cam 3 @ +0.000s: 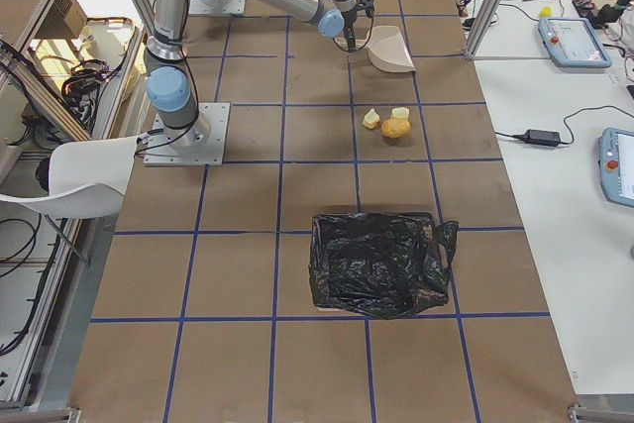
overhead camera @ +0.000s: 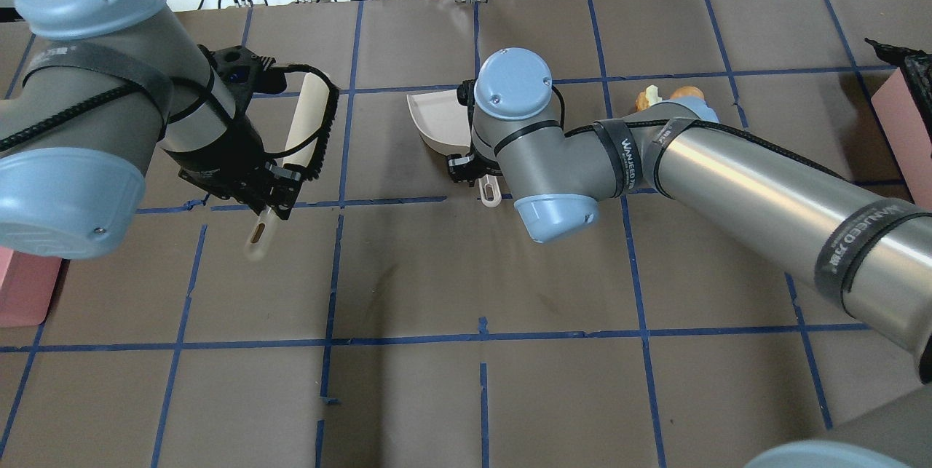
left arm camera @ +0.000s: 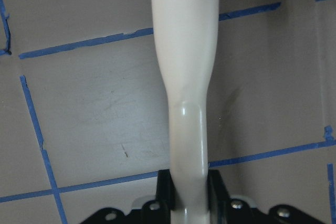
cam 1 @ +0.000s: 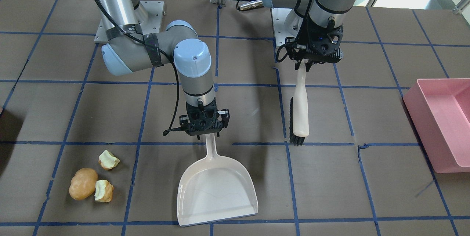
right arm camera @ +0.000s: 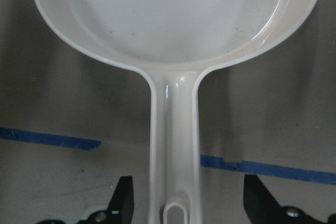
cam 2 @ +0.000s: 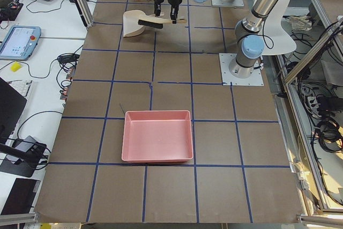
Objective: Sweep and dump trash in nearest bin
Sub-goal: 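Place the dustpan beside the bread with the right gripper while the left brings the brush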
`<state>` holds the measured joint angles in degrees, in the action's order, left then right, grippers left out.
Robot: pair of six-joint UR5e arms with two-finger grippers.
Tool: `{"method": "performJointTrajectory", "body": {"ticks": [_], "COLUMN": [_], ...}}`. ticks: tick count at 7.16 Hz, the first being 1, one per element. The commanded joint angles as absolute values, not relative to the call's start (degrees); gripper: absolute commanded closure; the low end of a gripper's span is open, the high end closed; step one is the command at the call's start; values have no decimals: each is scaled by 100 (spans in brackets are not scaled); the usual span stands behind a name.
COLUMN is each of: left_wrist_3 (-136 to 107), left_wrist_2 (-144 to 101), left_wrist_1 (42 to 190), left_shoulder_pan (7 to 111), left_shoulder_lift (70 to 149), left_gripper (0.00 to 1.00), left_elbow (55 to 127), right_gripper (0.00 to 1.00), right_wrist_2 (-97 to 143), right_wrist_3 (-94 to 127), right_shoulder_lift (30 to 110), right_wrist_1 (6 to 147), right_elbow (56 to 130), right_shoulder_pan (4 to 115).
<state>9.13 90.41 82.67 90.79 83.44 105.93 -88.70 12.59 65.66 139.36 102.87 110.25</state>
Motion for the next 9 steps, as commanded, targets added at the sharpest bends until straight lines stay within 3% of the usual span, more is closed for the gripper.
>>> {"method": "performJointTrajectory", "body": {"ticks": [1, 2, 6, 9], "left_wrist_3": [923, 1019, 1177, 1151], "left_wrist_2": [9035, 9000, 8983, 8991], "left_wrist_1": [8271, 8271, 8253, 8262], "left_shoulder_pan": [9079, 9079, 9044, 9053], "left_shoulder_lift": [8332, 8341, 8350, 8411], "left_gripper": [100, 100, 100, 100], "left_elbow": [10626, 10635, 10635, 10529], "right_gripper": [69, 81, 95, 100], "right_wrist_2": [-8842, -8842, -8850, -8306], "right_wrist_3": [1248, 1239, 951, -713], "right_shoulder_lift": [6557, 6557, 6731, 7363], "right_wrist_1": [13975, 13975, 13896, 11556], "right_elbow": [10292, 10292, 10144, 9284], "right_shoulder_pan": [11021, 11021, 10873, 9655]}}
